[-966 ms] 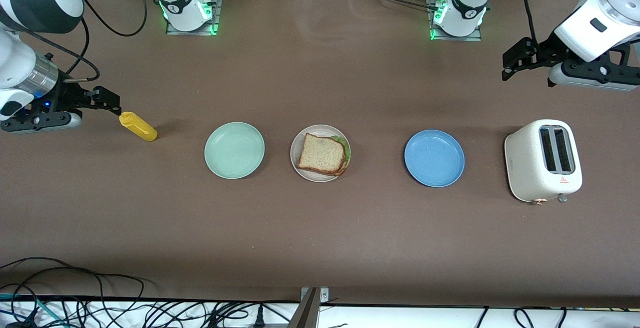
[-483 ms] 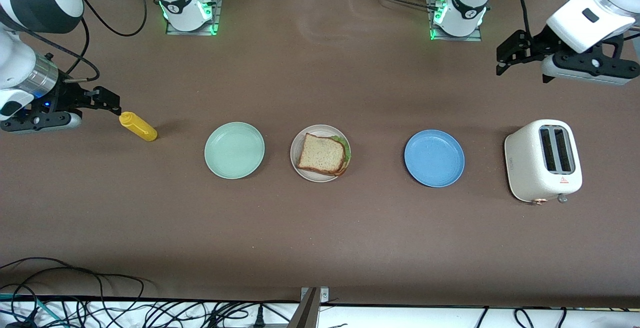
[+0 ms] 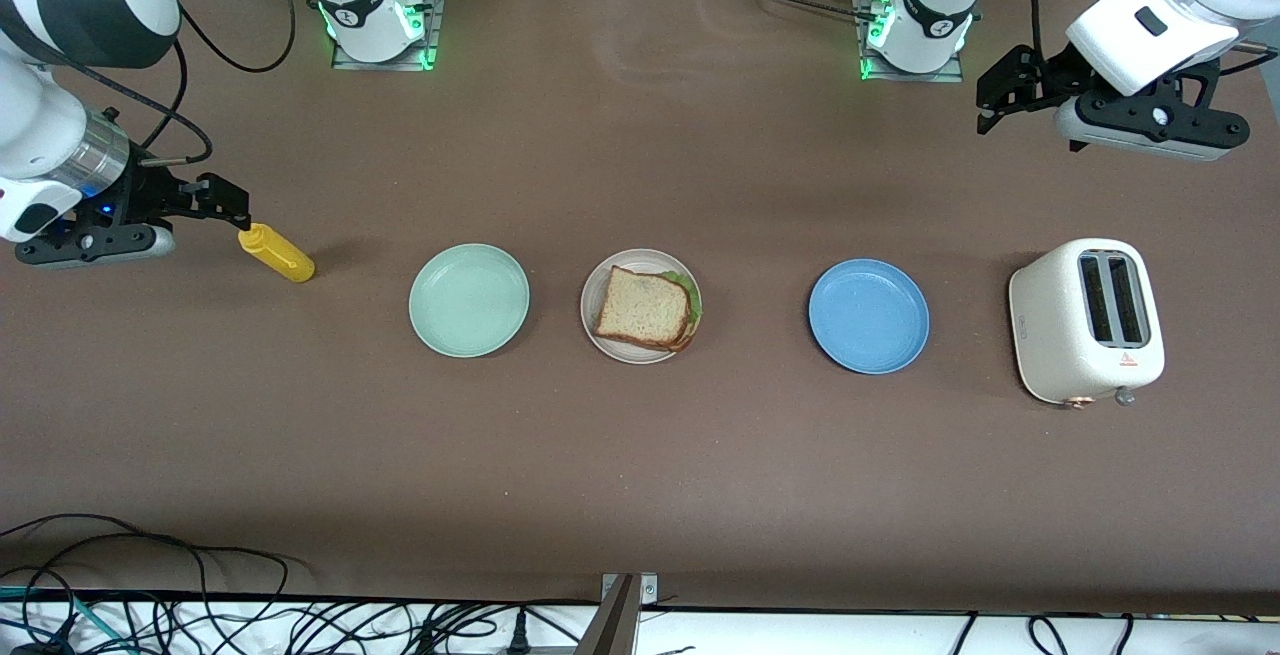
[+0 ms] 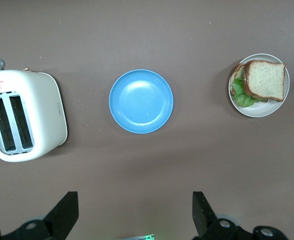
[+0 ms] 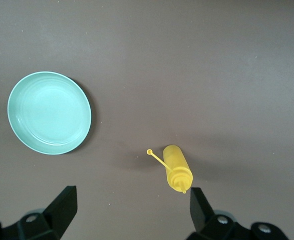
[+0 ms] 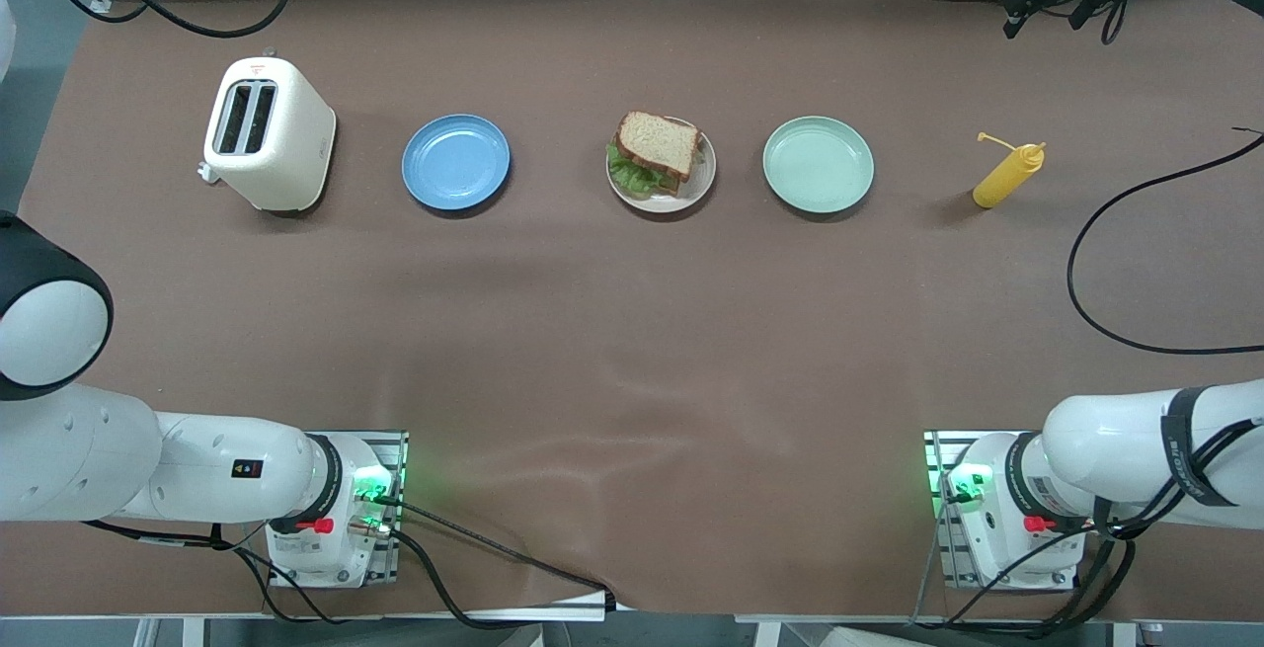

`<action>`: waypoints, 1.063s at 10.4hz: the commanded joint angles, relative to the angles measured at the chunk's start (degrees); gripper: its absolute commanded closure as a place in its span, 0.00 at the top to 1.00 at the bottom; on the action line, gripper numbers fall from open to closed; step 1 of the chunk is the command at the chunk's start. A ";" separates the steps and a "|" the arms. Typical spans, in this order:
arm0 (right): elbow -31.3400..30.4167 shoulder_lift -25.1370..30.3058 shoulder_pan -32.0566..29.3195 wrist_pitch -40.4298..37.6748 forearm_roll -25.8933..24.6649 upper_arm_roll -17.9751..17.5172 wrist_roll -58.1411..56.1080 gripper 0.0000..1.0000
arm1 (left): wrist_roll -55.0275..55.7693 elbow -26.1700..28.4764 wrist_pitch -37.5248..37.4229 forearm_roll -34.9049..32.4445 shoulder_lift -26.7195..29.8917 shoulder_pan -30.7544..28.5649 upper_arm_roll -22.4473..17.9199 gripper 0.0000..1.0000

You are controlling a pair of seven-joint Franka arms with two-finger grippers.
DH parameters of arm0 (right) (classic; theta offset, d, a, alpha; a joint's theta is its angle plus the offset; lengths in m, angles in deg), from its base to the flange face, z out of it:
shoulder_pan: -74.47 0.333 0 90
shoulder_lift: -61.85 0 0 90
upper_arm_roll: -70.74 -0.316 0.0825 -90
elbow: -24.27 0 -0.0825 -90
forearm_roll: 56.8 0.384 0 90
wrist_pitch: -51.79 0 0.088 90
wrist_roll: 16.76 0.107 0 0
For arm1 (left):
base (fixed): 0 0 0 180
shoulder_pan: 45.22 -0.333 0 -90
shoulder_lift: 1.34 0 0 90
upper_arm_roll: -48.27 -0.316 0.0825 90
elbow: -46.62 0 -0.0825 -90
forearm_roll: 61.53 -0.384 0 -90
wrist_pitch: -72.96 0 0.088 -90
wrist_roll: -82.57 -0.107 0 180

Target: Make sandwich on beige plate with both arms

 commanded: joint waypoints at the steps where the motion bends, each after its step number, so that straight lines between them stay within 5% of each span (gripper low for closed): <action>1: -0.49 0.50 7.20 0.74 -0.85 6.42 1.11 1.00 | 0.34 -0.65 -1.51 0.48 0.54 0.30 -0.30 1.00; 4: -0.49 0.33 13.89 0.92 -0.77 13.19 1.20 1.00 | 0.34 -0.65 -1.51 0.48 0.54 0.30 -0.30 1.00; 11: 0.92 -0.11 14.17 0.74 -0.59 13.04 1.20 1.00 | 0.34 -2.85 -1.51 0.92 0.45 0.21 -0.74 1.00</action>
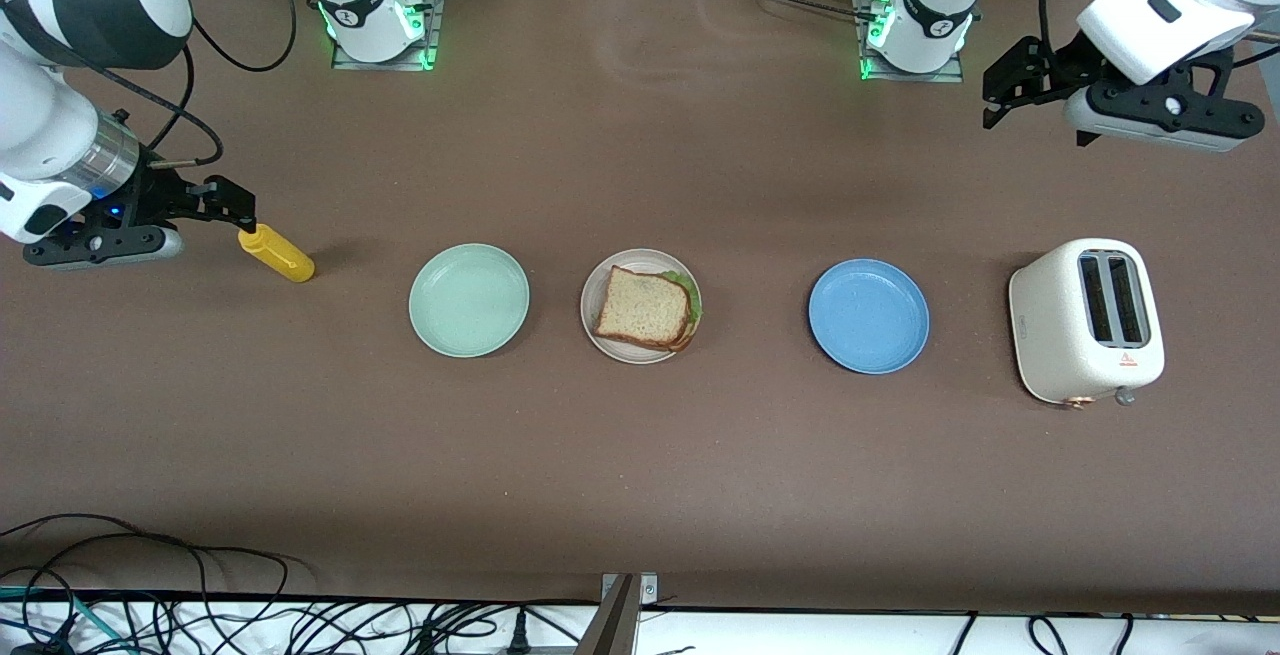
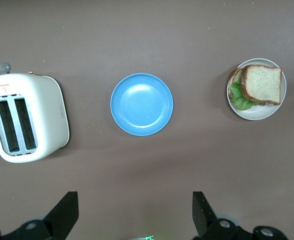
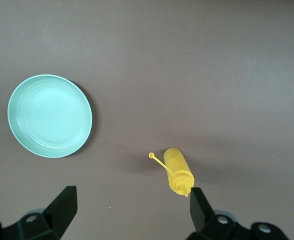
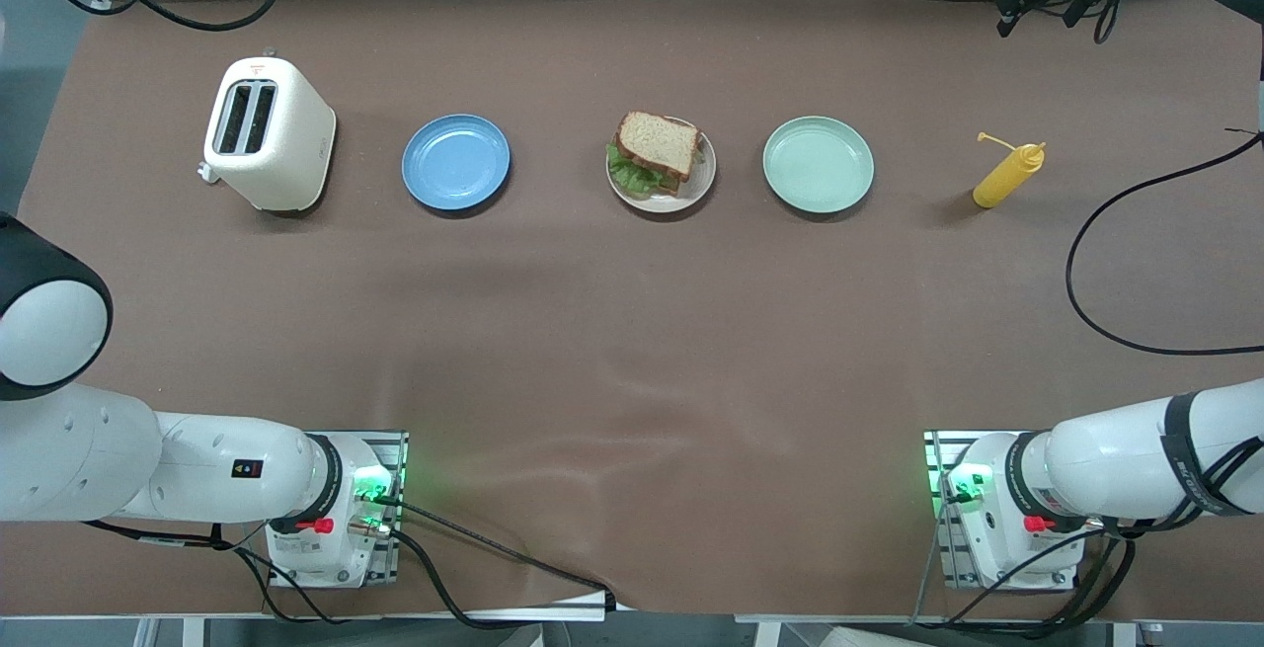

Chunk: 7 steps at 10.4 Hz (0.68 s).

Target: Make sandwich on beige plate with both arms

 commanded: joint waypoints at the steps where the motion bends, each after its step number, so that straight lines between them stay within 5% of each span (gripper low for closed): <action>1: 0.84 -0.10 0.92 -0.38 -0.59 0.46 0.60 1.00 | 0.34 -0.89 -1.09 0.83 0.35 0.13 -0.50 1.00; 7: 3.65 -1.77 0.92 -0.38 -0.33 0.46 0.95 1.00 | 2.45 -0.54 -1.09 0.21 -1.06 -1.45 -1.12 1.00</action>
